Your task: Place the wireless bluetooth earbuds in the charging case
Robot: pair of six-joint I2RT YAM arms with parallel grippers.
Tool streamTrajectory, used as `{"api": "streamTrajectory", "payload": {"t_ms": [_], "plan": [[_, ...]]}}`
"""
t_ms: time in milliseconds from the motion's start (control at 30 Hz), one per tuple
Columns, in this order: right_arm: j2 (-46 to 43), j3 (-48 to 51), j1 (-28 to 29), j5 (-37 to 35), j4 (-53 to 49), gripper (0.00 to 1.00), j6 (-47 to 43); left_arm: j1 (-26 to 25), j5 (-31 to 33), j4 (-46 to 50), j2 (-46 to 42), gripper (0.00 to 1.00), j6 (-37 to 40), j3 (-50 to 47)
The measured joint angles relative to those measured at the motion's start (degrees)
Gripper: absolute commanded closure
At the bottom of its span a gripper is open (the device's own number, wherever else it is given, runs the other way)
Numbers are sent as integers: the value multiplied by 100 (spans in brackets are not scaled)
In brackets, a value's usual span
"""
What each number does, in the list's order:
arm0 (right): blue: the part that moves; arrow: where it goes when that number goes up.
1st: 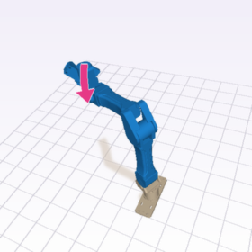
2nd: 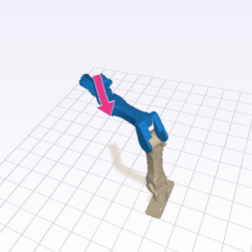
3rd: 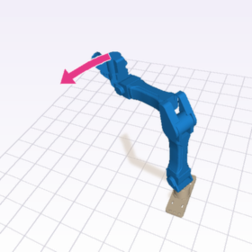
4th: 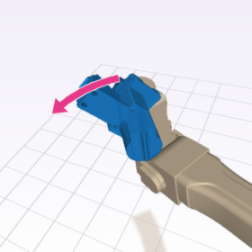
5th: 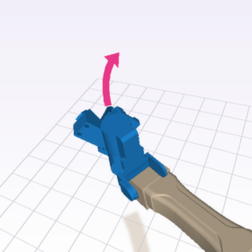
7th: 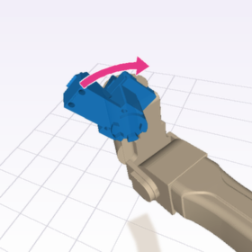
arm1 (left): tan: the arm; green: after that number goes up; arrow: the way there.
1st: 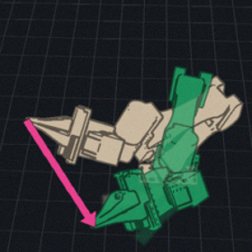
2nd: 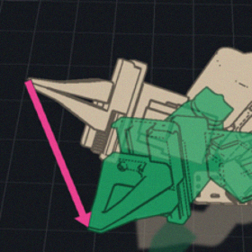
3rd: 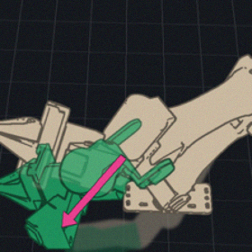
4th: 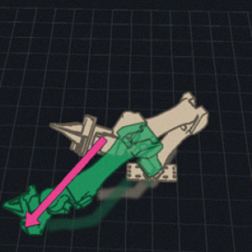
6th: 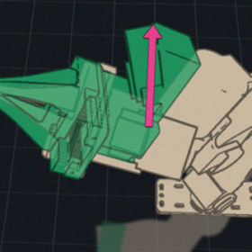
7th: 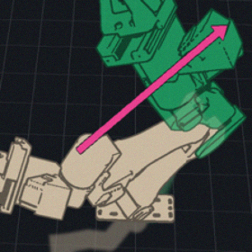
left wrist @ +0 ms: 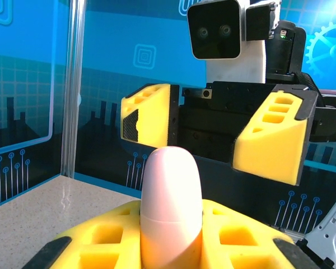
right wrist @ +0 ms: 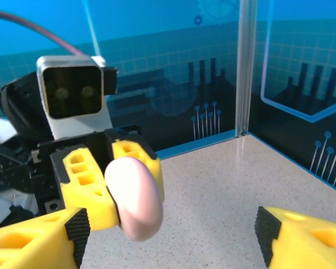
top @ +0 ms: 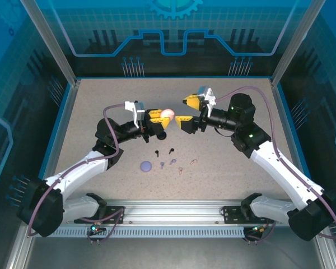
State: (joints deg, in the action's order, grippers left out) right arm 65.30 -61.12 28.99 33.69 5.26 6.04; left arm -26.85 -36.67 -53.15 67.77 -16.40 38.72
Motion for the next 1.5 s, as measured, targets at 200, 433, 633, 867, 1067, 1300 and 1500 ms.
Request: {"api": "streamTrajectory", "payload": {"t_ms": [200,433,633,867,1067,1300,1500], "plan": [[140,-321,0,474,-391,28,-317,0,-48,4,0,100,31,0],[378,-776,129,553,-802,32,-645,0,-92,4,0,100,48,0],[660,-890,151,407,-986,36,-767,0,-131,4,0,100,48,0],[769,-1016,186,275,-1176,39,-850,0,-146,13,4,100,48,0],[769,-1049,188,227,-1193,40,-848,0,-146,11,33,100,46,0],[774,-1058,186,122,-1191,40,-844,0,-146,11,81,100,46,0],[798,-1093,184,122,-1196,40,-822,0,-146,13,81,100,46,0]]}}
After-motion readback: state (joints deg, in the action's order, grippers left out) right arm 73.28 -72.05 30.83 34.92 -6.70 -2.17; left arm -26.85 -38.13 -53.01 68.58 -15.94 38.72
